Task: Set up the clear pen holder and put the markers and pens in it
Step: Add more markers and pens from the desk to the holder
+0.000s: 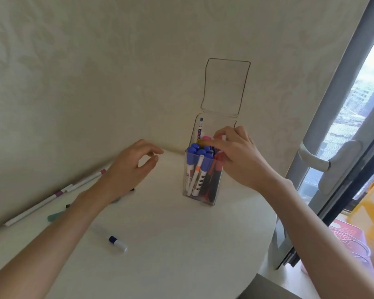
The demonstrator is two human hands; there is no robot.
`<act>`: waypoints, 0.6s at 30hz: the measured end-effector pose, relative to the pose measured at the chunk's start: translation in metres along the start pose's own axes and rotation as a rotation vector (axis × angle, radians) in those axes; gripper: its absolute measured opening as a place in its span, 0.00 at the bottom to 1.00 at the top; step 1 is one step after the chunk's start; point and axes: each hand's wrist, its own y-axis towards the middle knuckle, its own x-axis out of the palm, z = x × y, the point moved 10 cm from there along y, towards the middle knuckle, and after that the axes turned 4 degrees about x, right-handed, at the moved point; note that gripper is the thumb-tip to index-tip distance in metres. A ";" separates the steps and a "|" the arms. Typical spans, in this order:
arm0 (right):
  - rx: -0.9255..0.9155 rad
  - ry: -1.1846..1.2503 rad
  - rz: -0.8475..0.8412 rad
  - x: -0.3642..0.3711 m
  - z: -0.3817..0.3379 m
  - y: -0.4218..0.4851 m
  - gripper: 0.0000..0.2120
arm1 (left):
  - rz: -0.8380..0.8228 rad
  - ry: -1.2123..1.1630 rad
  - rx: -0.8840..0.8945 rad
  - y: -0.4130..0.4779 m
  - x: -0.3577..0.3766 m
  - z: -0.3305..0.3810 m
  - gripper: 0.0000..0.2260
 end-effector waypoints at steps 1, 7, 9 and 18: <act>-0.006 0.063 0.053 -0.005 -0.009 -0.003 0.21 | 0.004 -0.002 -0.028 -0.007 -0.009 -0.007 0.08; -0.124 0.371 -0.008 0.040 -0.087 -0.018 0.17 | 0.021 0.050 -0.257 -0.068 -0.063 -0.065 0.07; -0.140 0.389 -0.143 0.079 -0.113 -0.029 0.15 | 0.028 0.070 -0.340 -0.093 -0.073 -0.087 0.08; -0.009 0.308 -0.418 0.168 -0.177 -0.052 0.24 | -0.056 0.197 -0.464 -0.149 -0.060 -0.136 0.06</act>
